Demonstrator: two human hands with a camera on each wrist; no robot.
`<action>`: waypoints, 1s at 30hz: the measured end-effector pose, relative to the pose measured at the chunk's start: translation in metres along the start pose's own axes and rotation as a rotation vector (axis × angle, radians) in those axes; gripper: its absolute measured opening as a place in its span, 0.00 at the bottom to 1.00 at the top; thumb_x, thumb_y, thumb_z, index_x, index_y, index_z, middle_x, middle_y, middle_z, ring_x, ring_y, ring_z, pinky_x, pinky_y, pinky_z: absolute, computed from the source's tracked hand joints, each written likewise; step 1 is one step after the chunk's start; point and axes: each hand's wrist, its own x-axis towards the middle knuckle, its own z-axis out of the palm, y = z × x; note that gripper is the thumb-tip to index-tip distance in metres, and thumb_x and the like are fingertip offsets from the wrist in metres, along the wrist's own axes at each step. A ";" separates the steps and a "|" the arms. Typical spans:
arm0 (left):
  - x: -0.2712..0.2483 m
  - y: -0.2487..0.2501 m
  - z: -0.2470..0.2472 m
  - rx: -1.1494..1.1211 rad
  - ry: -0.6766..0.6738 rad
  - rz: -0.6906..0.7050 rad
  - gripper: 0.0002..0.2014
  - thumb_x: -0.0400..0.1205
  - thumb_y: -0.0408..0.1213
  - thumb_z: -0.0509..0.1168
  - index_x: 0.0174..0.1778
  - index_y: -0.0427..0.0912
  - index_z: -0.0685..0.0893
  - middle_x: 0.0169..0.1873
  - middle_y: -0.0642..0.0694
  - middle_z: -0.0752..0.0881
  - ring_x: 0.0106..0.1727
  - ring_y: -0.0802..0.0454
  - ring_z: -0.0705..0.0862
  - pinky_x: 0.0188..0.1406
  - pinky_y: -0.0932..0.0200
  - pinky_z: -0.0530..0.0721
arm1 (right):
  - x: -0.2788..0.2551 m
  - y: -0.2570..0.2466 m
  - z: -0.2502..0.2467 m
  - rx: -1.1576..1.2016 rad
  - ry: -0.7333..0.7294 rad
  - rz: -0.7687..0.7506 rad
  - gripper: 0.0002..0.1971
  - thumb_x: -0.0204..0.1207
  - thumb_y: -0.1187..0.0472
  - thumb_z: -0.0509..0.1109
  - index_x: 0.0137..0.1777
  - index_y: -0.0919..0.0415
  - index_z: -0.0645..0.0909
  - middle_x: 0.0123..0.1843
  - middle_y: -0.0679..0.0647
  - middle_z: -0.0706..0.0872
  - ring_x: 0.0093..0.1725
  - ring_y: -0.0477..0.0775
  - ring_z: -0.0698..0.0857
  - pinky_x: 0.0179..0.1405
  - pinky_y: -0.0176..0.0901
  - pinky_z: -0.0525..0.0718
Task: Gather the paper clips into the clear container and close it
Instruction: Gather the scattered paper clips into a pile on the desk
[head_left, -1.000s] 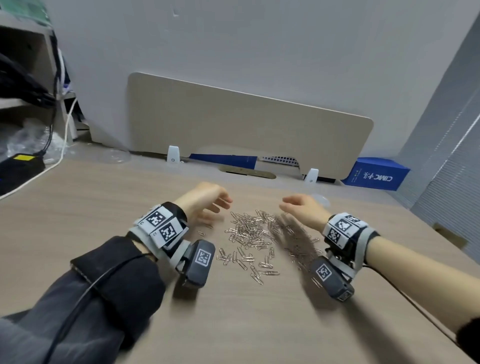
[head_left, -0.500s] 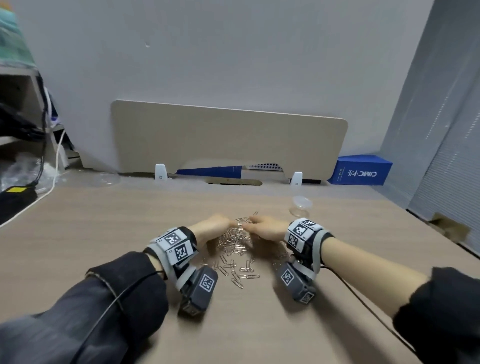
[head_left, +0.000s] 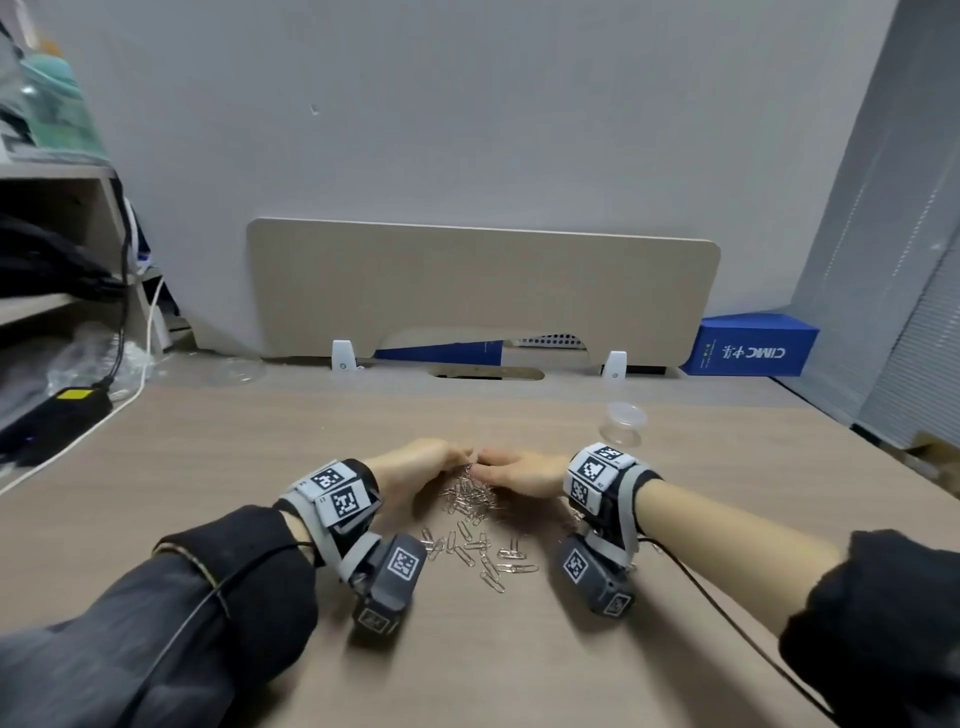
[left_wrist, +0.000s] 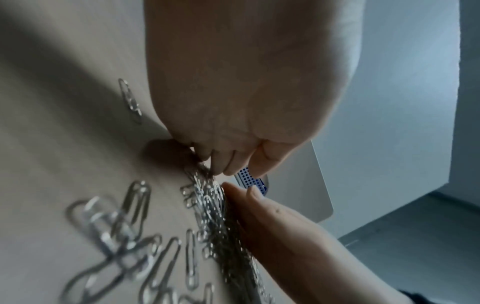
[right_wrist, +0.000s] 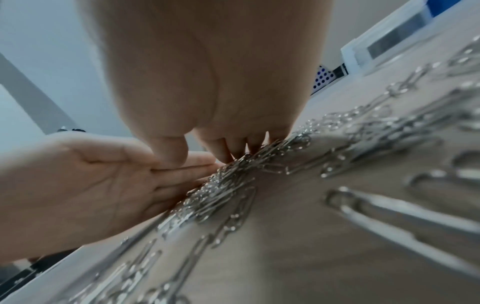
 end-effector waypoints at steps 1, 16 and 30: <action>-0.002 0.000 0.002 0.012 0.027 0.007 0.14 0.87 0.35 0.59 0.67 0.41 0.82 0.58 0.41 0.87 0.46 0.50 0.87 0.37 0.61 0.84 | -0.006 0.000 0.000 0.015 0.006 -0.007 0.28 0.87 0.45 0.53 0.83 0.57 0.61 0.83 0.53 0.66 0.82 0.55 0.65 0.79 0.46 0.57; -0.020 -0.011 0.032 0.577 0.252 -0.018 0.35 0.82 0.55 0.57 0.83 0.39 0.67 0.84 0.37 0.63 0.83 0.39 0.63 0.83 0.42 0.58 | -0.055 0.034 0.003 0.085 0.210 0.337 0.32 0.87 0.42 0.45 0.76 0.65 0.72 0.80 0.62 0.71 0.79 0.61 0.70 0.75 0.48 0.66; -0.039 0.008 -0.016 0.392 0.332 -0.031 0.12 0.87 0.34 0.58 0.64 0.31 0.75 0.33 0.43 0.74 0.26 0.51 0.71 0.23 0.61 0.72 | -0.077 0.070 -0.037 0.081 0.451 0.412 0.12 0.81 0.59 0.62 0.62 0.55 0.80 0.55 0.58 0.81 0.36 0.48 0.72 0.33 0.36 0.70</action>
